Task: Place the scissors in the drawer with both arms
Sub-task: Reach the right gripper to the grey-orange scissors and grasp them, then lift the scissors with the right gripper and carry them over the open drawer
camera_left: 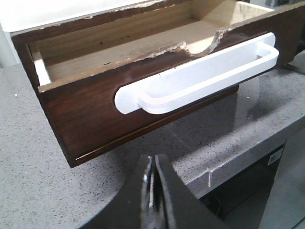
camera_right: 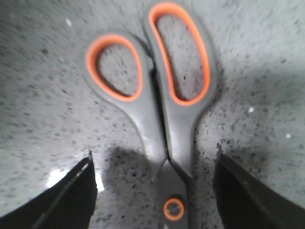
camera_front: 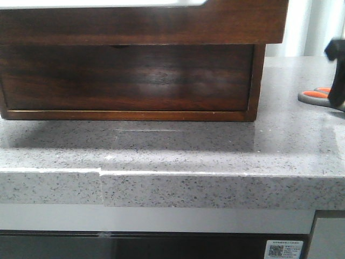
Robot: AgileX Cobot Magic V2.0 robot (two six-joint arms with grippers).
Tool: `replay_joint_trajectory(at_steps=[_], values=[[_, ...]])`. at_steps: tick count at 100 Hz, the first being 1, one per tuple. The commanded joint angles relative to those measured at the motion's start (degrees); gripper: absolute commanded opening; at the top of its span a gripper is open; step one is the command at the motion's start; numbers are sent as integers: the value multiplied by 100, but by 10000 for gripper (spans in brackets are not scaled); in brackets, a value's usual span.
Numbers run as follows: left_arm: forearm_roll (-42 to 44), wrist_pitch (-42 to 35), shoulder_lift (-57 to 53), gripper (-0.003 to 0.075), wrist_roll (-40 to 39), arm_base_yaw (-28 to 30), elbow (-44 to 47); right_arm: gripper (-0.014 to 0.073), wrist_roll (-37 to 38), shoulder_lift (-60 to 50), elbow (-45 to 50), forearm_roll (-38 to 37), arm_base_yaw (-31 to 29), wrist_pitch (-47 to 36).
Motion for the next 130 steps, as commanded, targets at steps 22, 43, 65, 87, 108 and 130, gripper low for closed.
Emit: replay_joint_trajectory(at_steps=[22,43,65,87,108,130], values=[[-777,-366,61,-19,9,-6,-195,227,-9,215,-185,-52,-45,-115],[-847,-366,61,-19,9,-6,-195,-72,-9,97,-185,-52,-45,59],[-852,-366,61,-19,9,-6,-195,-72,-9,-949,-505,50,31,1],[-852,-366,61,-19,9,-6,-195,-72,-62,-2131,-1508,50,529,-228],[-852,-366,61,-19,9,-6,-195,-72,-572,-2373,-2951,50,1827,-434],[-960,-366,61,-19,9,-6,-195,-72,-1546,-1896,-3905,50,3545,-434]])
